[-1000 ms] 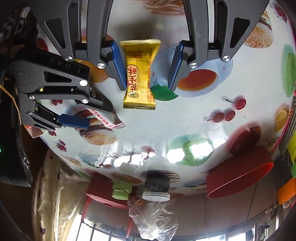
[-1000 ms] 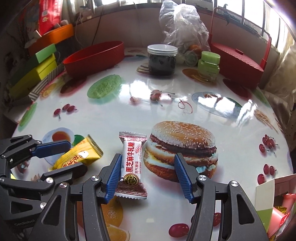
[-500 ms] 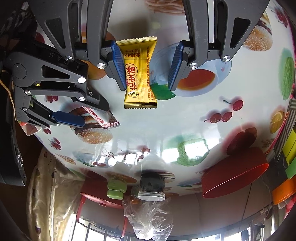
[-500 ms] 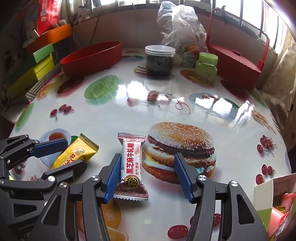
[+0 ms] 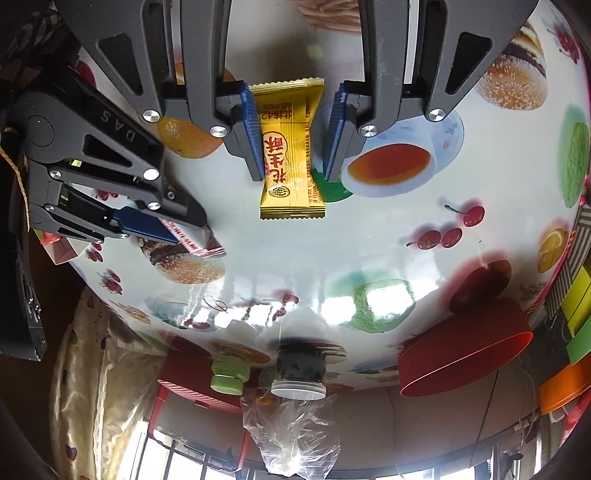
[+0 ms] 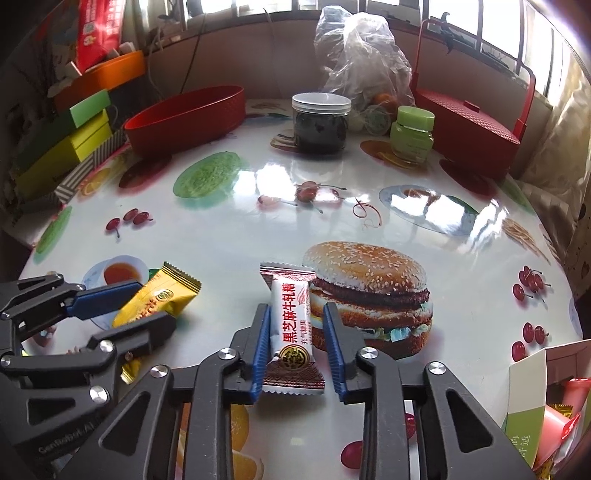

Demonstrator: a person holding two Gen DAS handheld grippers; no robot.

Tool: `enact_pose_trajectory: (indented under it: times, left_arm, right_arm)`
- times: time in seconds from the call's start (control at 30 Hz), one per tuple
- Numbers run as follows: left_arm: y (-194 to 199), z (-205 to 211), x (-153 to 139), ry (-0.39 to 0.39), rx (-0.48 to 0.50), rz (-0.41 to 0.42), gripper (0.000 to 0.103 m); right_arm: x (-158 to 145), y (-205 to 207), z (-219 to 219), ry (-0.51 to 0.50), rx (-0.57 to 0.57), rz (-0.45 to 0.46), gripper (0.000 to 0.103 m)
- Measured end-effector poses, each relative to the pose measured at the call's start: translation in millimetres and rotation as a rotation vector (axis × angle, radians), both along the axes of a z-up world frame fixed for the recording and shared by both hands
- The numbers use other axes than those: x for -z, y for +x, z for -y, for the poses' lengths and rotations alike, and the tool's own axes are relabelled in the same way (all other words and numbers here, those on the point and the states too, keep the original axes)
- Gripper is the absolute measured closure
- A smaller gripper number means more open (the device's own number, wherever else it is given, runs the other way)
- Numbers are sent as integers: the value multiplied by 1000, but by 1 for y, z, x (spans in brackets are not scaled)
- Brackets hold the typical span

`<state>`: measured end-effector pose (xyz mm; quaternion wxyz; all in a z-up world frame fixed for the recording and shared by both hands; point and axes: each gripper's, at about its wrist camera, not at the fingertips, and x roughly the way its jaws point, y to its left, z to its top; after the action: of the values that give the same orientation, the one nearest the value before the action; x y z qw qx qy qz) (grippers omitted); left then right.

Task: Organize snacks
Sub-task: 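Grasp the white sesame bar with the right gripper while the left grasps the yellow packet, then carry the white bar over the green box while the left gripper carries the yellow packet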

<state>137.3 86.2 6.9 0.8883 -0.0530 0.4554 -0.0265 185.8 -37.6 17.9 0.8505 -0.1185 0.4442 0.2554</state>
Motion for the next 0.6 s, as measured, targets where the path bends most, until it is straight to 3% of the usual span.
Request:
enact_pose_trajectory:
  times: [0.1,0.6]
  left_arm:
    - [-1,1,0,-6,0,1,77]
    - [-4,0,-6,-22,-3,20,79]
  right_arm:
    - [0,0,1,4,5,0,83]
    - [-3,-3,7,15,29,11,85]
